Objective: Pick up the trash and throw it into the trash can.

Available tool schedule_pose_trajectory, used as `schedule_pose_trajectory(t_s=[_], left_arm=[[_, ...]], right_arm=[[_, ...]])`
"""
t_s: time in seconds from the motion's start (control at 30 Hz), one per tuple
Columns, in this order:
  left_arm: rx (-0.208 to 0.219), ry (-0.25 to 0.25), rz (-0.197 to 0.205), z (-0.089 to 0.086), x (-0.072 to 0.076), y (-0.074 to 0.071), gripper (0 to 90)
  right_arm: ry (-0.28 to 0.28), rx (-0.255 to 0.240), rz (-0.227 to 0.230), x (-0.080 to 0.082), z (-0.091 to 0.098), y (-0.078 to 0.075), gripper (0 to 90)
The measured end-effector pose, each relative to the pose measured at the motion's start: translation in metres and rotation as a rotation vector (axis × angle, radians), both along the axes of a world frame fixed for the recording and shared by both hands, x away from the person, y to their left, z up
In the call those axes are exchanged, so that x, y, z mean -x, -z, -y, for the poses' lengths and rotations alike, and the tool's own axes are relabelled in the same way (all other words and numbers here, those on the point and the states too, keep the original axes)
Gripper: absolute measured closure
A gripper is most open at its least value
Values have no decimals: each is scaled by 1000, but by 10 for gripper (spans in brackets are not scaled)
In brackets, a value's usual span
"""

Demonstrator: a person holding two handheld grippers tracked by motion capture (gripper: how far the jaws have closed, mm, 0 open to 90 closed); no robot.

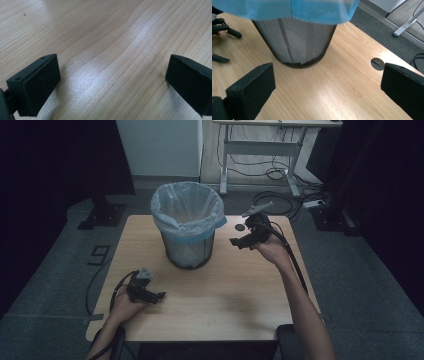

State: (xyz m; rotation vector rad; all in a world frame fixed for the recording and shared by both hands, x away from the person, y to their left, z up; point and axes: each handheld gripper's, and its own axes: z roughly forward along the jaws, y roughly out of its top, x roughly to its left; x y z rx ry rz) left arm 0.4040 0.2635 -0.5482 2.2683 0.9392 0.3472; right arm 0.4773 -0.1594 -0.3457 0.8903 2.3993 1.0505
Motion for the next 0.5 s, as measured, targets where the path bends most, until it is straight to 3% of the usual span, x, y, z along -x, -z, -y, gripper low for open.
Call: schedule_pose_trajectory(t_s=[0.5], left_arm=[[1,-3,1,0,0,0,0]], right_arm=[[46,-38,5,12,27,19,0]])
